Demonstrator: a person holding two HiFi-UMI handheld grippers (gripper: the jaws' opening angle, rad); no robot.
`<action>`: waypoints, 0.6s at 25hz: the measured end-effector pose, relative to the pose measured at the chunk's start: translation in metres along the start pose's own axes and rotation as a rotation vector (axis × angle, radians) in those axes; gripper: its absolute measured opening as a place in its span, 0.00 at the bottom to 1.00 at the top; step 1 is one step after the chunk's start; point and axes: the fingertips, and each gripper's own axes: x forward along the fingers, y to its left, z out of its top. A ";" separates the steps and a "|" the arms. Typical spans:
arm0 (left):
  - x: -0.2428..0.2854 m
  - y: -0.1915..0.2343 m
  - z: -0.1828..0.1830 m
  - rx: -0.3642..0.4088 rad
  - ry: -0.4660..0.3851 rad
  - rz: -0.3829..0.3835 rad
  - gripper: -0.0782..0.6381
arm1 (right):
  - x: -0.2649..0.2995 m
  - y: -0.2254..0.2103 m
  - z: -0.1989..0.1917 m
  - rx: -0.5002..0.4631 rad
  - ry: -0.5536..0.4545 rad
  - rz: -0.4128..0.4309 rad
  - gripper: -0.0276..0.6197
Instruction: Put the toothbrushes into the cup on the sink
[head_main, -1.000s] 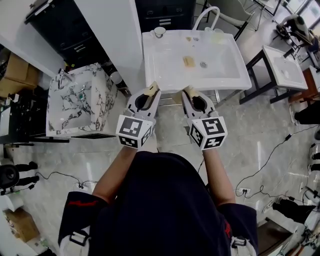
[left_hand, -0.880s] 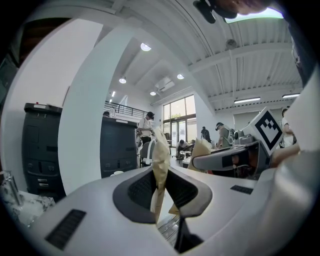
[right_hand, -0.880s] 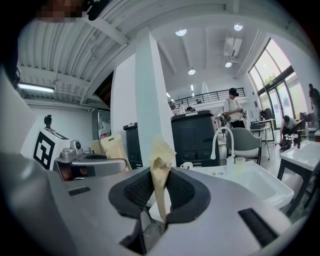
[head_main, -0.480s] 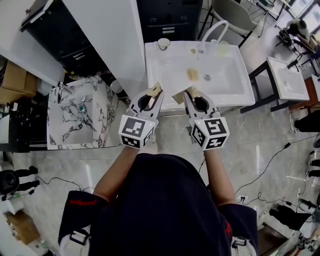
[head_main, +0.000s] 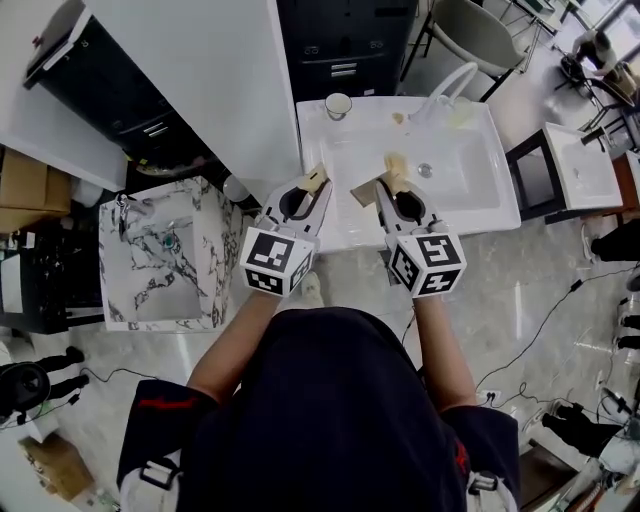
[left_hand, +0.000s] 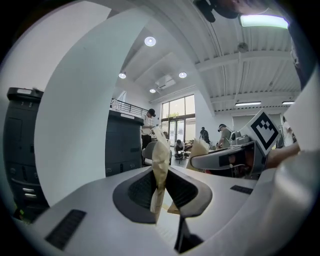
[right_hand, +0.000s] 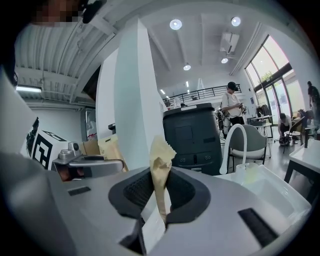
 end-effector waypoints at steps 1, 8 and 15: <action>0.004 0.005 0.002 0.001 -0.001 -0.007 0.19 | 0.007 -0.001 0.002 0.001 0.002 -0.003 0.17; 0.030 0.040 0.004 -0.001 0.001 -0.054 0.19 | 0.049 -0.006 0.010 0.006 0.010 -0.035 0.17; 0.049 0.061 -0.008 -0.012 0.024 -0.112 0.19 | 0.081 -0.007 0.004 0.032 0.032 -0.065 0.17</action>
